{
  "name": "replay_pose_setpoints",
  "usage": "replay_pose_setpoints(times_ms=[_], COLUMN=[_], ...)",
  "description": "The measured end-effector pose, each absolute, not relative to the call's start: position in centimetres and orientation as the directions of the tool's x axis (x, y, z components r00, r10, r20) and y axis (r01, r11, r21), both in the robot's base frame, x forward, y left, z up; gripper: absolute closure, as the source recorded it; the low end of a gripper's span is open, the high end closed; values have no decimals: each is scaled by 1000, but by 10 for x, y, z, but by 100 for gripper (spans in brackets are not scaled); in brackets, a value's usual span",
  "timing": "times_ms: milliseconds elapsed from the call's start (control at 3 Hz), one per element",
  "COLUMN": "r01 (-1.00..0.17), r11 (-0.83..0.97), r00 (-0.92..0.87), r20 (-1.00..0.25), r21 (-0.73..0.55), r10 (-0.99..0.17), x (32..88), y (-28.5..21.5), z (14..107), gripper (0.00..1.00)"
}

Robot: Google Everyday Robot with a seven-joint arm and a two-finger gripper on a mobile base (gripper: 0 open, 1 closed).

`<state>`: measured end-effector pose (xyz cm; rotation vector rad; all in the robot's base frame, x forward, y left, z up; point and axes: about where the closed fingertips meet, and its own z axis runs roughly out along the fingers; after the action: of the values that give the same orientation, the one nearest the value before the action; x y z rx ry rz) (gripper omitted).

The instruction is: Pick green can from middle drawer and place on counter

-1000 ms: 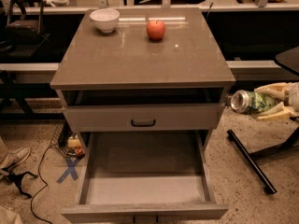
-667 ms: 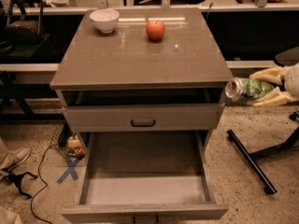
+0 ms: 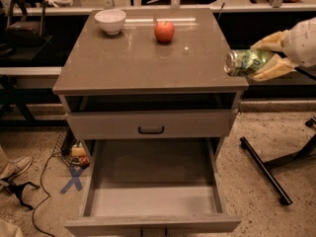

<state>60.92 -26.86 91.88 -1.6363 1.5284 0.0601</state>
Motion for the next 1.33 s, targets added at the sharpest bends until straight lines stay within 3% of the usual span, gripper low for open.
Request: replay_pose_setpoints(times_ms=[667,1333], r01=[-863,-917], r11=[129,130], r00=[179,140], r20=[-535,-610], r21=[-488,-376], r10=[-826,-780], x=[660,701], y=[-205,-143], z=[925,900], gripper=[100,100])
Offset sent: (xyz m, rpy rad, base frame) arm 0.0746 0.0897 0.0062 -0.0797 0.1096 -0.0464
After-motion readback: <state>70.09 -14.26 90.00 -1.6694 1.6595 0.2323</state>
